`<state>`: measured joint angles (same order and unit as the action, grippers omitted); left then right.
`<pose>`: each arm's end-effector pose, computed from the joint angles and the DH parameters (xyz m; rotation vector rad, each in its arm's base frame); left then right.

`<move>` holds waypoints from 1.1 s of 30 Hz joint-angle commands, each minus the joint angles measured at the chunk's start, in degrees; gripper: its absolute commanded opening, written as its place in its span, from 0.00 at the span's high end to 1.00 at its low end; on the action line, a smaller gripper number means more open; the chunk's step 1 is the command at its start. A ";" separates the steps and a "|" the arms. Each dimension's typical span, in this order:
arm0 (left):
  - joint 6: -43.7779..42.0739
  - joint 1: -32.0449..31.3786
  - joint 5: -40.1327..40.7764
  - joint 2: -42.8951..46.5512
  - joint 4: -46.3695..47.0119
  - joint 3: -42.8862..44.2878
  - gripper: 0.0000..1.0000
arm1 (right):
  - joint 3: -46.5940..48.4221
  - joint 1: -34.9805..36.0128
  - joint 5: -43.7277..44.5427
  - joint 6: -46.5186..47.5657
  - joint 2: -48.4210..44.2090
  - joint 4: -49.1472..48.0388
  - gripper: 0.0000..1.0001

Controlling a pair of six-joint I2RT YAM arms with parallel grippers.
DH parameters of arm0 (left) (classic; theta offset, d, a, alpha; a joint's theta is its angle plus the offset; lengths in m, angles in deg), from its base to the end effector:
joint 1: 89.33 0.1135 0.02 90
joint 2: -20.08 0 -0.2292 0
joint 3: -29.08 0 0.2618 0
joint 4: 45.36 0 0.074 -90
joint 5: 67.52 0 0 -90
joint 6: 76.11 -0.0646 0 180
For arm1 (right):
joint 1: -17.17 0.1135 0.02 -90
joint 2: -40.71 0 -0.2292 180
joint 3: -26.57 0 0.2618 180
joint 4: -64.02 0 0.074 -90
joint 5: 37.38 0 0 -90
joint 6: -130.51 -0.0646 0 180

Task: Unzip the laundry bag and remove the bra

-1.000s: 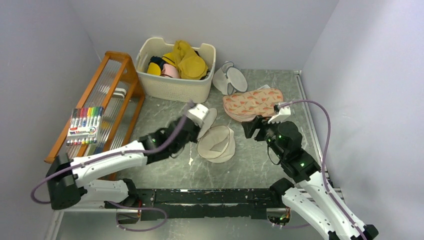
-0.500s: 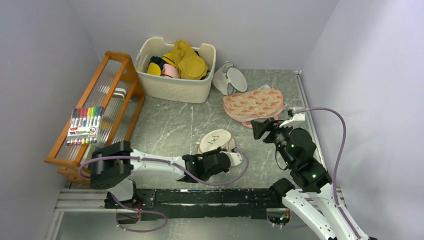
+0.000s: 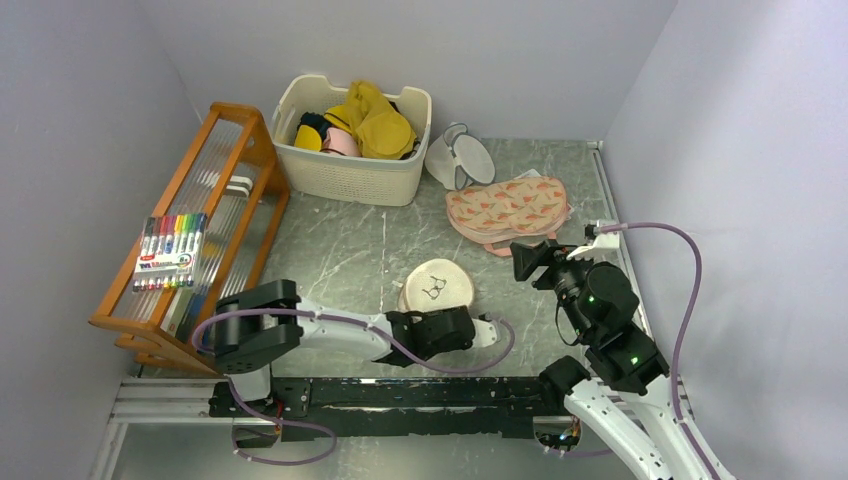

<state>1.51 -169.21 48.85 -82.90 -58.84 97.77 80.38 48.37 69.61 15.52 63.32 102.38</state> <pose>0.0944 -0.3655 0.0917 1.5055 1.7343 -0.0452 0.1527 0.0704 0.3203 0.1315 1.7085 0.4820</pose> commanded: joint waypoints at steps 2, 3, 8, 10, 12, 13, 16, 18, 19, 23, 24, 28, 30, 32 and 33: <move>0.68 2.66 -10.55 9.76 0.56 -0.31 0.43 | 0.78 0.18 0.98 0.32 -0.10 -0.41 0.32; 1.33 5.08 -13.36 11.98 0.08 -0.36 0.36 | 0.88 0.18 0.90 0.29 -0.03 -0.37 0.32; 6.08 14.85 -24.44 25.45 3.07 -3.84 0.00 | 0.85 0.15 0.94 -0.05 -0.20 -0.13 0.32; 9.87 17.43 -23.82 30.09 7.05 -6.63 0.00 | 0.64 0.17 0.89 -0.16 -0.07 -0.11 0.32; 14.86 21.39 -25.23 33.65 9.26 -8.68 0.00 | 0.37 0.18 0.68 -0.18 0.18 -0.20 0.32; 17.62 23.92 -25.91 35.12 9.77 -9.59 0.00 | 0.30 0.18 0.57 -0.15 0.39 -0.36 0.31; 23.48 31.37 -27.13 38.62 8.07 -10.39 0.00 | 0.49 0.18 0.73 0.45 1.78 -0.72 0.30; 24.54 34.88 -26.90 40.92 6.39 -9.84 0.01 | 1.02 0.13 0.95 1.20 3.08 -1.04 0.26; 24.93 36.09 -25.46 42.03 5.23 -9.01 0.01 | 1.42 0.17 1.08 1.61 3.95 -1.23 0.25; 27.06 44.53 -21.39 45.06 0.70 -3.58 0.02 | 4.21 0.18 1.81 3.59 8.60 -2.04 0.08; 27.81 47.13 -20.72 45.61 -1.29 -2.00 0.02 | 5.24 0.18 2.35 3.79 9.85 -2.13 0.04; 27.97 57.30 -23.56 47.94 -5.04 5.52 0.03 | 10.64 0.18 5.40 6.12 14.37 -2.85 0.00; 26.79 60.50 -26.18 48.13 -6.87 10.43 0.04 | 13.97 0.18 6.74 8.44 17.11 -2.81 0.00; 25.50 61.70 -24.95 47.34 -10.10 16.39 0.04 | 18.04 0.17 8.23 11.52 19.76 -2.49 0.00; 24.63 61.88 -23.41 46.74 -11.86 19.45 0.04 | 20.18 0.18 9.12 13.00 20.92 -2.37 0.00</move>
<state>27.87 -108.84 26.01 -36.30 -65.05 107.36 93.29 48.37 74.03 21.77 80.81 101.63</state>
